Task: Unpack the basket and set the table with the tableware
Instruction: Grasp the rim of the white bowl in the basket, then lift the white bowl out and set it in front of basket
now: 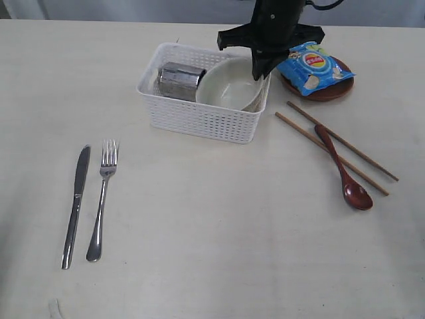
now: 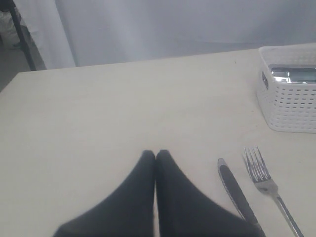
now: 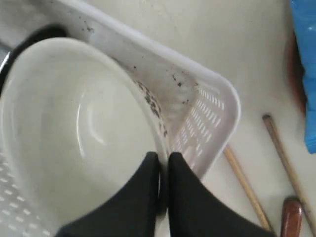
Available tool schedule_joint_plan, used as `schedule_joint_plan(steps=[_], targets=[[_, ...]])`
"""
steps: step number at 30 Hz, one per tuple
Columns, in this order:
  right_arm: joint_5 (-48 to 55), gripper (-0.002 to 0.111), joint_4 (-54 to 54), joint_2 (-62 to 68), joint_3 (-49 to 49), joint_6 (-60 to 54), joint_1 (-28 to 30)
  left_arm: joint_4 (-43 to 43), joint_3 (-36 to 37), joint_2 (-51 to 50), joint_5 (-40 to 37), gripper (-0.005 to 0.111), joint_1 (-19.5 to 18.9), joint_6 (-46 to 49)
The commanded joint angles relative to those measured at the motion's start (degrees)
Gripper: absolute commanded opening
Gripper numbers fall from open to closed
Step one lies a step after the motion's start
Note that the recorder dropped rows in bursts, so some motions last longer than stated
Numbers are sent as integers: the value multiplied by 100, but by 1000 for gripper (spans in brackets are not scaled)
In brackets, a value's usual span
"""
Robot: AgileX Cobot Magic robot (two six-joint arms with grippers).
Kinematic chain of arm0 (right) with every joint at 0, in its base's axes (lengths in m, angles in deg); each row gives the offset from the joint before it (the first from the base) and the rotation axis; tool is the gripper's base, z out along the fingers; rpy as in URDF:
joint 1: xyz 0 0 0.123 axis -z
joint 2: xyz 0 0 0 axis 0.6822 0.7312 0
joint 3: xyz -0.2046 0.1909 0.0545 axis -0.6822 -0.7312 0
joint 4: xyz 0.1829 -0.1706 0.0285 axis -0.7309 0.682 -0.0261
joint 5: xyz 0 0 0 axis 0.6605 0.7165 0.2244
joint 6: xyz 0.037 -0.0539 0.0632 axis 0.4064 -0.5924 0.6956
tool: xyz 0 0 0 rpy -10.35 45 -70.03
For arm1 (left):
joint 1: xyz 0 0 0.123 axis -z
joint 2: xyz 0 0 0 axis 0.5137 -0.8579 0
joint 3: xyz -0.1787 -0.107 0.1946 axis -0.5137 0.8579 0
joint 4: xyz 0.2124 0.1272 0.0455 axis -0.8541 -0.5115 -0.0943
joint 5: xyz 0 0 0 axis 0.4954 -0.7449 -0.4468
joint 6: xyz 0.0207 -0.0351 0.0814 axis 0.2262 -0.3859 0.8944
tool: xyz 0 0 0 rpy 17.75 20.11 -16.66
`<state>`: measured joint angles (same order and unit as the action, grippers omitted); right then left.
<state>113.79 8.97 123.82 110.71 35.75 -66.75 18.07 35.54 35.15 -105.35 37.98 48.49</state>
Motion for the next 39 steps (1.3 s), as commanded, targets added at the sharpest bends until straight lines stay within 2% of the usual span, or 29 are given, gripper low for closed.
schedule_joint_plan(steps=[1,7,11,13,17,20,23,27,32,39], targets=[[18,-1,555,-277,14,-101,35,8,13,11,3,0,29,-13],[-1,-1,1069,-907,14,-101,46,8,13,11,3,0,29,-13],[18,-1,916,-1429,14,-181,203,8,13,11,3,0,29,-13],[18,-1,471,-1691,14,-409,324,8,13,11,3,0,29,-13],[18,-1,-1199,-2062,-150,-1202,512,8,13,11,3,0,29,-13],[18,-1,-2036,-2329,-716,-1612,414,8,13,11,3,0,29,-13],[-27,-1,-2185,-2618,-1659,-1758,127,8,13,11,3,0,29,-13],[-935,-1,-2379,-2901,-3086,-1947,-295,8,13,11,3,0,29,-13],[-1776,-1,-3233,-2888,-4528,-2579,-625,8,13,11,3,0,29,-13],[-2823,-1,-3749,-2862,-5683,-2985,-844,8,13,11,3,0,29,-13]])
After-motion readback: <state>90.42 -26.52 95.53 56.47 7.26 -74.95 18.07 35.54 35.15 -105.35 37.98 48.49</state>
